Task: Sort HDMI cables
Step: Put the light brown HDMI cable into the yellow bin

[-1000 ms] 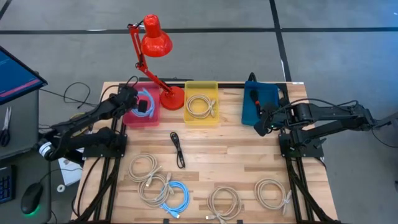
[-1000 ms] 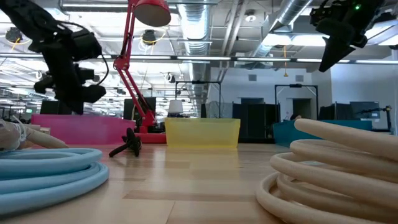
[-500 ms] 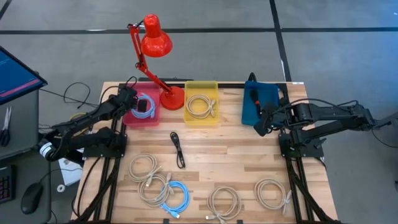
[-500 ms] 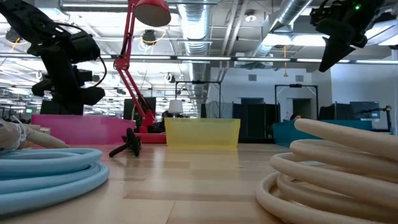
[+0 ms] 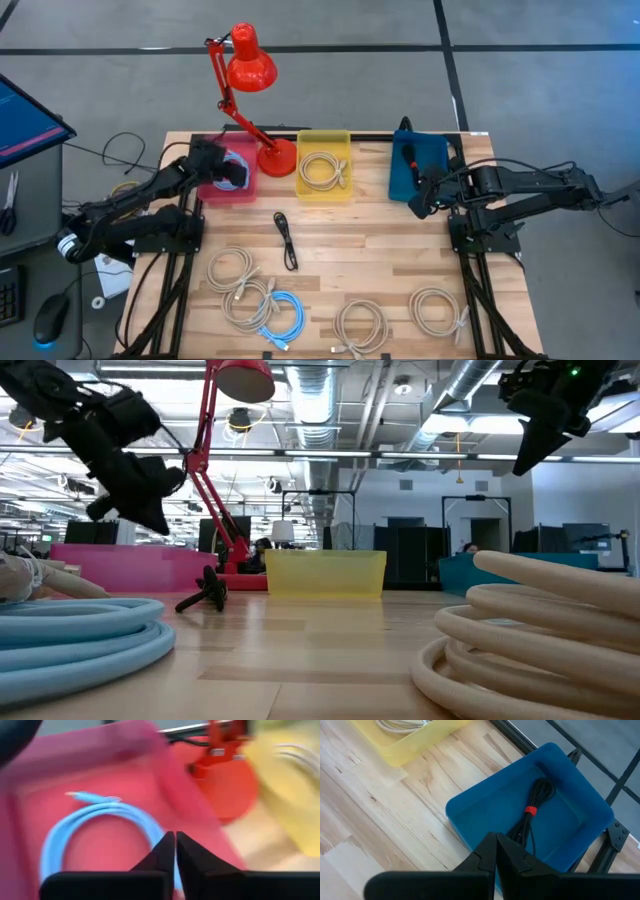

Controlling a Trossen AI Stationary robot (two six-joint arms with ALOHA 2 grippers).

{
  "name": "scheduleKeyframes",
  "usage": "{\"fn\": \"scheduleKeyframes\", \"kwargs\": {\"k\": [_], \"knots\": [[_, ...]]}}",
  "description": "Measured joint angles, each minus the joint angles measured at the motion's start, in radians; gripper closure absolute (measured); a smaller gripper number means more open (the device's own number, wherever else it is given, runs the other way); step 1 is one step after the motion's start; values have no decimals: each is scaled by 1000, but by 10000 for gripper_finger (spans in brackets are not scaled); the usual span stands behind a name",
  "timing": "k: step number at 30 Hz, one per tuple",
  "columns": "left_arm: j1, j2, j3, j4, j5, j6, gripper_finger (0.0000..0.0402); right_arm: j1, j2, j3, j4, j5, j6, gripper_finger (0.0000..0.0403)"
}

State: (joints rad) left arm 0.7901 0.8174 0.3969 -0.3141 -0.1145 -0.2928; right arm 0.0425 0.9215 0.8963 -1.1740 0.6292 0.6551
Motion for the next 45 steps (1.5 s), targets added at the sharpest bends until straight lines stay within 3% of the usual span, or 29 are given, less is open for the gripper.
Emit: {"fn": "scheduleKeyframes", "kwargs": {"k": [7, 24, 33, 45], "knots": [[-179, -79, 0, 1, -1, -5, 398, 2, 0, 0, 8, 0, 0, 403], [-650, -94, 109, 0, -274, -109, 399, 2, 0, 0, 8, -2, 0, 403], [-811, -65, 191, 1, -383, -109, 399, 2, 0, 0, 22, -6, 0, 403], [-973, 64, 221, -3, -386, -185, 399, 25, 0, 0, 219, -83, -61, 403]]}}
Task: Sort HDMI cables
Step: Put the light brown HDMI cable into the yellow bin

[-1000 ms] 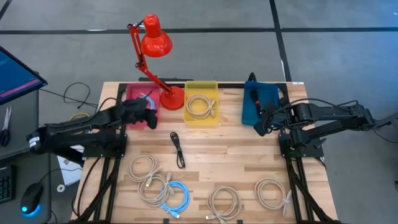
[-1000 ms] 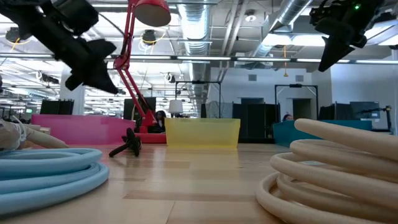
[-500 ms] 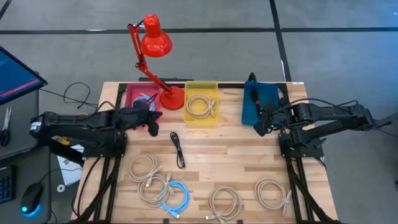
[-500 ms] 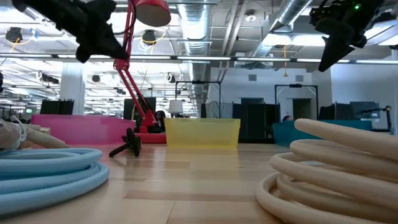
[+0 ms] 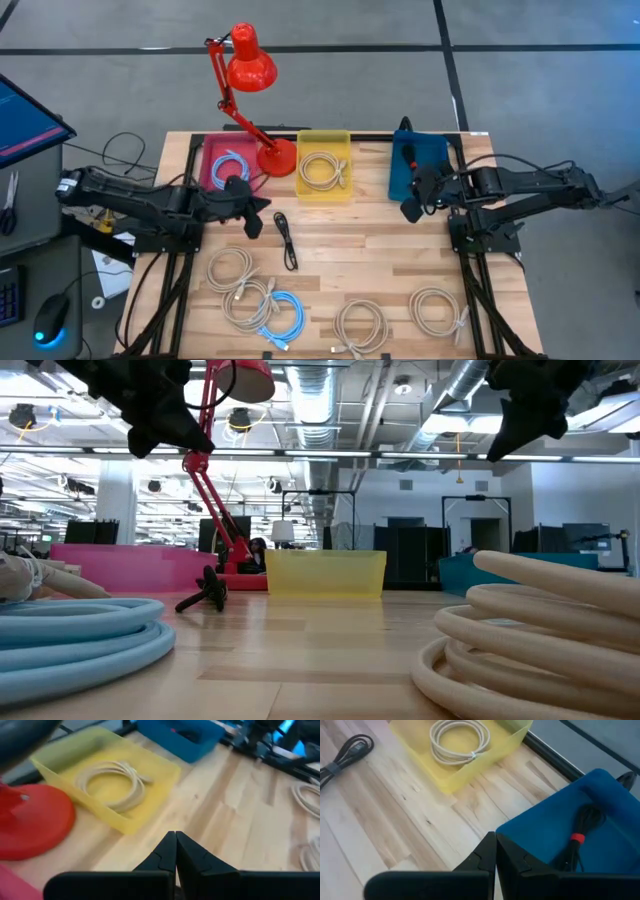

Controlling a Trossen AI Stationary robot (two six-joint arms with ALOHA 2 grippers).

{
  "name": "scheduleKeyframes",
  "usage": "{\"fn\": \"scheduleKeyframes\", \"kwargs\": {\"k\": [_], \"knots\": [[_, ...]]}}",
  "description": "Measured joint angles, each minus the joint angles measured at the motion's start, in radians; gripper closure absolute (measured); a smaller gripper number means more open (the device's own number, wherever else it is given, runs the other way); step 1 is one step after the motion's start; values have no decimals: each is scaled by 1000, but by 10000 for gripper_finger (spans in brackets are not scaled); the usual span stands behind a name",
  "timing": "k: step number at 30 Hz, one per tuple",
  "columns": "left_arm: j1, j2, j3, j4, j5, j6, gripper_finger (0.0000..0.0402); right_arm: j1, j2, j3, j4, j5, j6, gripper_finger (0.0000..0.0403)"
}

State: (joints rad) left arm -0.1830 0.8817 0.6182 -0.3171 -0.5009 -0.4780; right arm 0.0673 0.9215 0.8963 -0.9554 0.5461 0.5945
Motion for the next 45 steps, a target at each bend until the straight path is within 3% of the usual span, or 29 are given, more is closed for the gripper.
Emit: {"fn": "scheduleKeyframes", "kwargs": {"k": [7, 16, 24, 29, 34, 45], "knots": [[-137, 16, 6, -37, 23, -83, 399, 5, 0, 0, -9, 0, -3, 403], [-254, 75, 184, -508, 39, -555, 399, 5, 0, 0, -12, 1, -3, 403], [-260, 225, 247, -568, 216, -762, 399, 4, 0, 0, -12, 2, -3, 403], [-260, 350, 247, -703, 389, -972, 399, 4, 0, 0, -11, 3, -3, 403], [-260, 427, 247, -728, 501, -1020, 399, 4, 0, 0, -11, 4, -3, 403], [-260, 440, 246, -703, 505, -1127, 380, 4, 0, 0, -11, 3, -2, 403]]}}
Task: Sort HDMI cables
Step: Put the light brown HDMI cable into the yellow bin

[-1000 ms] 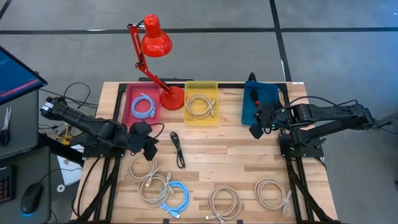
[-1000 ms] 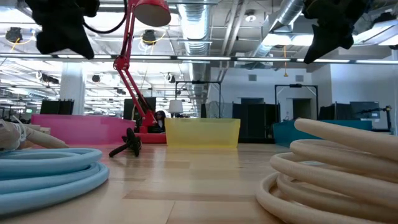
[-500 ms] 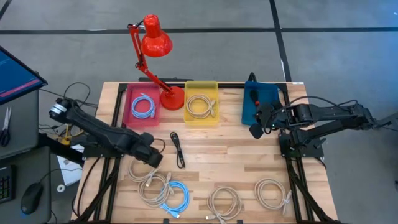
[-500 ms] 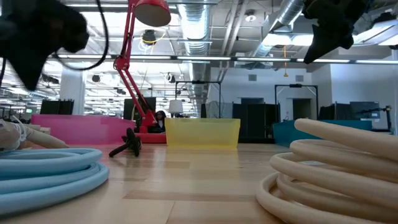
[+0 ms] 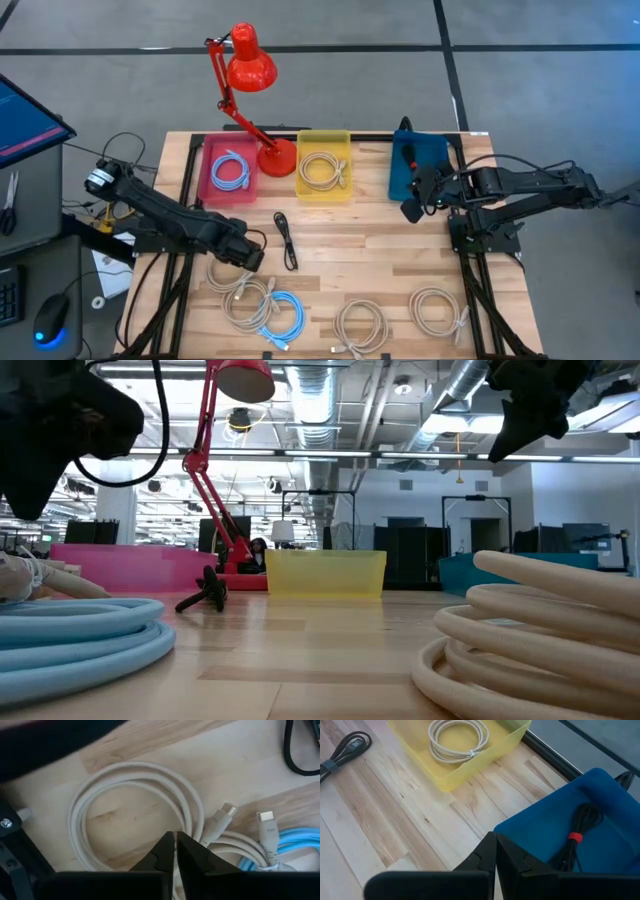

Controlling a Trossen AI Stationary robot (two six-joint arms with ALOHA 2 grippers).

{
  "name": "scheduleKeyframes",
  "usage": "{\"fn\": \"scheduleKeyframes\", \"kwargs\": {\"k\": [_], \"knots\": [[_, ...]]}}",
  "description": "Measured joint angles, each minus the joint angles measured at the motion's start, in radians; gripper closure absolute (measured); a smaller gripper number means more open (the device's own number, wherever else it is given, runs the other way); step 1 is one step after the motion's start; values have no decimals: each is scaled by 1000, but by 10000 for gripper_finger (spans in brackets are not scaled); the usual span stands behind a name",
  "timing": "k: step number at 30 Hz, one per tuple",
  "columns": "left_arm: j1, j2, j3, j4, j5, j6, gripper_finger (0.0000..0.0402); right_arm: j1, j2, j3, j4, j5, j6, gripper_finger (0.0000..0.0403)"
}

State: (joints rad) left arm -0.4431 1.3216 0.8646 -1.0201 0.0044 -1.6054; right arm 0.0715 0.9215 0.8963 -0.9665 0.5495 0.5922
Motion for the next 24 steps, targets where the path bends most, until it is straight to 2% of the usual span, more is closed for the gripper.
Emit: {"fn": "scheduleKeyframes", "kwargs": {"k": [9, 14, 18, 24], "knots": [[1, 2, -88, 88, -7, -85, 284, 0, 0, 0, -1, -2, 0, 403], [7, 2, -180, 312, -50, -87, 241, 0, 0, 0, -4, -1, 0, 403], [7, 3, -256, 491, -64, -101, 222, 0, 0, 0, -19, -1, 0, 403], [7, 0, -304, 512, -14, -136, 221, 0, 0, 0, -22, -1, 0, 403]]}}
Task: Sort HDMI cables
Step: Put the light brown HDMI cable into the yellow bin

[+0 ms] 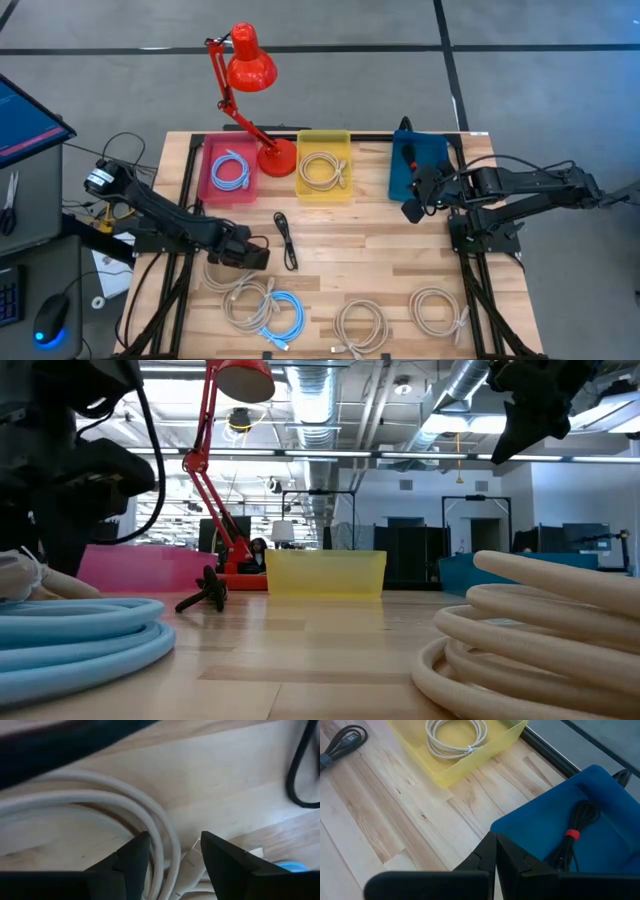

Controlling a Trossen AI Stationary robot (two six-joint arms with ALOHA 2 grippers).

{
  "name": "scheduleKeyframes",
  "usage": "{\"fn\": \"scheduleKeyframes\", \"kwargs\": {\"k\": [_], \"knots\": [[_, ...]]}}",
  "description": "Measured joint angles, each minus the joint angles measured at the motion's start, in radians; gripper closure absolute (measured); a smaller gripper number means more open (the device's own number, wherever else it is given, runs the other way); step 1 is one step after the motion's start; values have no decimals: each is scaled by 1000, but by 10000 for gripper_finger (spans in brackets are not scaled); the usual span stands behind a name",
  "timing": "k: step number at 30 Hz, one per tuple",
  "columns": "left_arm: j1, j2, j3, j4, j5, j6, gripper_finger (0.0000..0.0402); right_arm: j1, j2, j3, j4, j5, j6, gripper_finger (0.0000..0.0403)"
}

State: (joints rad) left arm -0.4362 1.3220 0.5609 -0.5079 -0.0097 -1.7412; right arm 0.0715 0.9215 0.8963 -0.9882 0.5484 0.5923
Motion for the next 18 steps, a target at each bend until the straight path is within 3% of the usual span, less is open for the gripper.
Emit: {"fn": "scheduleKeyframes", "kwargs": {"k": [10, 18], "knots": [[-2, -1, -32, 5, -22, -1, 250, 0, 0, 0, -2, 0, 0, 403], [-1, 0, -34, -4, -118, 11, 306, 0, 0, 0, -8, 1, 0, 403]]}}
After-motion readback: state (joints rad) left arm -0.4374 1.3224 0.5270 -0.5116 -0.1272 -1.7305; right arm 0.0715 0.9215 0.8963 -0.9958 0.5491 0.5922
